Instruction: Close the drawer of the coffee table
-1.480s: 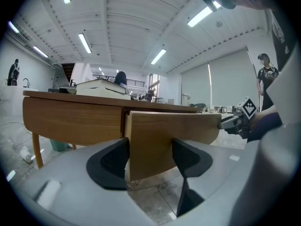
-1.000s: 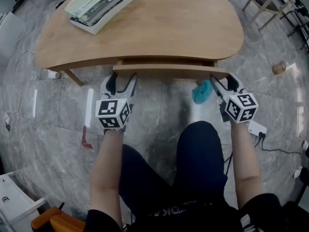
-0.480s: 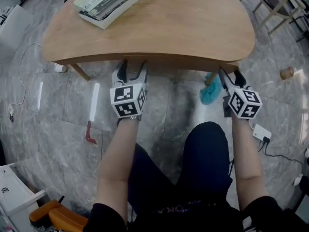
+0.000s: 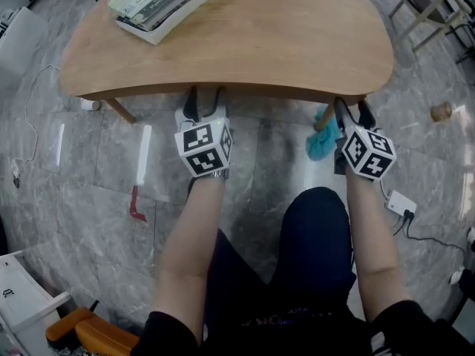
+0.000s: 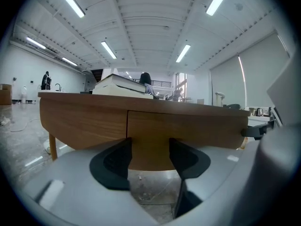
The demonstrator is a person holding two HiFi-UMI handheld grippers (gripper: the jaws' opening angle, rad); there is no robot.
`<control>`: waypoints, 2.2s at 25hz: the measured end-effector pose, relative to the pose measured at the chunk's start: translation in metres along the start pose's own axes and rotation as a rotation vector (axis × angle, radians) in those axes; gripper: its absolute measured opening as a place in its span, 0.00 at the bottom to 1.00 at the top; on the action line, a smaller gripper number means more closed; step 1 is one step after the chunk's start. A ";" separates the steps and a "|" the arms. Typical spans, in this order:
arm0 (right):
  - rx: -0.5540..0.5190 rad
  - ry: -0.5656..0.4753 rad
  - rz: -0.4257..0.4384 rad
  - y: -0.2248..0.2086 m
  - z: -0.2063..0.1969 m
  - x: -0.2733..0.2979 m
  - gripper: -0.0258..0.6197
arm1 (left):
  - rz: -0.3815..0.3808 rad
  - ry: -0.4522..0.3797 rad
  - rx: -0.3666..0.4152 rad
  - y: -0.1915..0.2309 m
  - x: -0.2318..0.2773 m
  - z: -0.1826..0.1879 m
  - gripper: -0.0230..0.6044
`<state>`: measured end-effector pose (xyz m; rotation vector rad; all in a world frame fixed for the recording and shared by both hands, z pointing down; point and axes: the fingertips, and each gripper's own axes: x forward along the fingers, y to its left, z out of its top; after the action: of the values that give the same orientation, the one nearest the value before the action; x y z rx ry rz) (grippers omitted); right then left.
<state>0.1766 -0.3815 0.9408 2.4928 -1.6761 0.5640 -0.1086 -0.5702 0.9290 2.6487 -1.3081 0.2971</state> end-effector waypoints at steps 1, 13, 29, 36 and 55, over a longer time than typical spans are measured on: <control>0.005 -0.004 -0.010 0.000 0.001 0.001 0.47 | 0.004 -0.003 -0.004 -0.001 0.002 0.000 0.44; 0.005 -0.039 -0.064 -0.001 0.002 0.007 0.47 | -0.031 -0.035 0.021 -0.002 0.012 0.003 0.42; -0.021 -0.001 0.059 0.029 0.019 -0.040 0.04 | -0.051 0.047 0.011 0.006 -0.030 0.006 0.05; -0.058 0.148 0.170 0.075 0.080 -0.089 0.04 | -0.043 0.167 0.041 -0.001 -0.095 0.064 0.05; -0.092 0.292 0.456 0.173 0.401 -0.290 0.04 | -0.150 0.346 0.036 -0.097 -0.340 0.411 0.05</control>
<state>0.0251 -0.3040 0.4452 1.8530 -2.0885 0.8187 -0.1917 -0.3520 0.4400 2.5552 -0.9997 0.7236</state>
